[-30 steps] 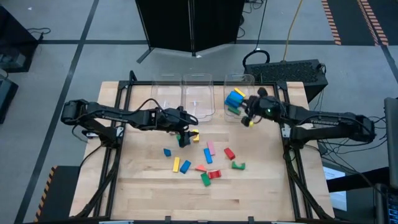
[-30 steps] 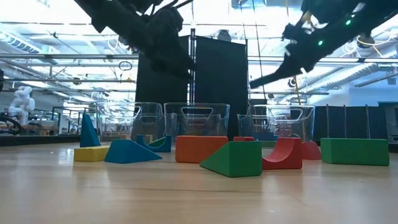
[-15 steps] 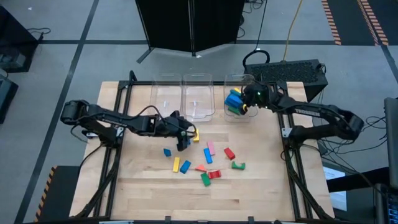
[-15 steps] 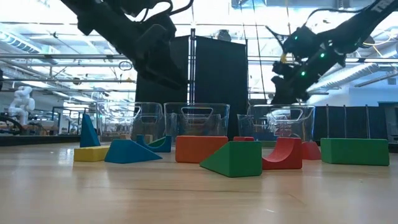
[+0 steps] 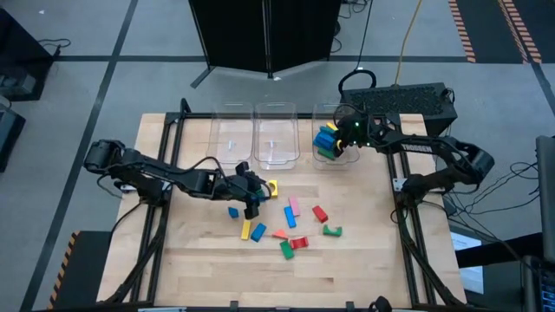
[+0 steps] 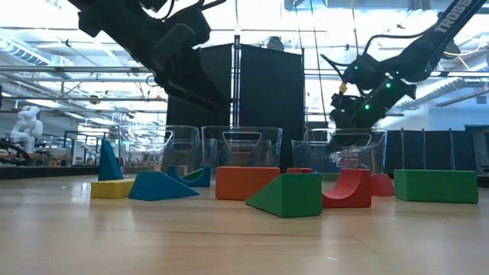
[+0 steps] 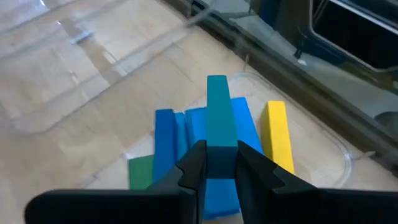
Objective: Sort blocks by size
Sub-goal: Put the dark blue rectangular block into the right transparent bin, then put the yellow rectangular block into the right transparent bin
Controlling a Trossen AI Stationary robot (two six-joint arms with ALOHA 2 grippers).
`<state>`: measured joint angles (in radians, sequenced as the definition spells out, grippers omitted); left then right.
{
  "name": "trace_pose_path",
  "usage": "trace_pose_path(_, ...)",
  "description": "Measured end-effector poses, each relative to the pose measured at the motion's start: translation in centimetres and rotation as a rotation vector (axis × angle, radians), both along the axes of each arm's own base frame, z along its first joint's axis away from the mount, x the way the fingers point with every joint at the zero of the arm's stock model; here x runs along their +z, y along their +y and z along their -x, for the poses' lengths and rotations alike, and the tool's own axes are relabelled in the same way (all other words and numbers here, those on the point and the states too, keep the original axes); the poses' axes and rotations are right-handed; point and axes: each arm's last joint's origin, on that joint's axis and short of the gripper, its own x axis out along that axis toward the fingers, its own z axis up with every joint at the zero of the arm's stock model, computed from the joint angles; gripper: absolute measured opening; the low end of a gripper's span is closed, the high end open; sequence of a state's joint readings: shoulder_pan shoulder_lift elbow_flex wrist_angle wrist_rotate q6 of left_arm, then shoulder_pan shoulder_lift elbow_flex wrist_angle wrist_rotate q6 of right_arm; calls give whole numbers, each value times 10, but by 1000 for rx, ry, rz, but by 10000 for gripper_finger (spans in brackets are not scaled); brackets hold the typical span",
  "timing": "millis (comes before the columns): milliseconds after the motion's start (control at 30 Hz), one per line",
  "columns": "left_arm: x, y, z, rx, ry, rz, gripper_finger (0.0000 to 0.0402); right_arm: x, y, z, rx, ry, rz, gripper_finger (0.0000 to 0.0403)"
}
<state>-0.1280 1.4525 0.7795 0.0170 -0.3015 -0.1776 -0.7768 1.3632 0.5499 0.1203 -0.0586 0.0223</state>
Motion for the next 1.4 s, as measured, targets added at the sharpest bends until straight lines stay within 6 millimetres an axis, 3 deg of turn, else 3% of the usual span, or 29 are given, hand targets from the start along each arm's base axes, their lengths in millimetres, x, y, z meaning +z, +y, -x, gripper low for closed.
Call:
trace_pose_path(300,0,-1,1,6,5,-9,263,-5,-4,1,-26,1,-20,60)
trace_pose_path(600,-7,-2,0,-6,42,-6,263,-1,-5,0,-24,-21,6,144)
trace_pose_path(800,-25,-4,-7,-54,99,-20,263,2,-4,1,-24,-32,12,176)
trace_pose_path(1133,-60,-7,-19,-124,188,-57,263,42,15,2,14,-171,110,170)
trace_pose_path(1400,-59,-9,-26,-192,117,-50,263,67,42,5,150,-276,109,170)
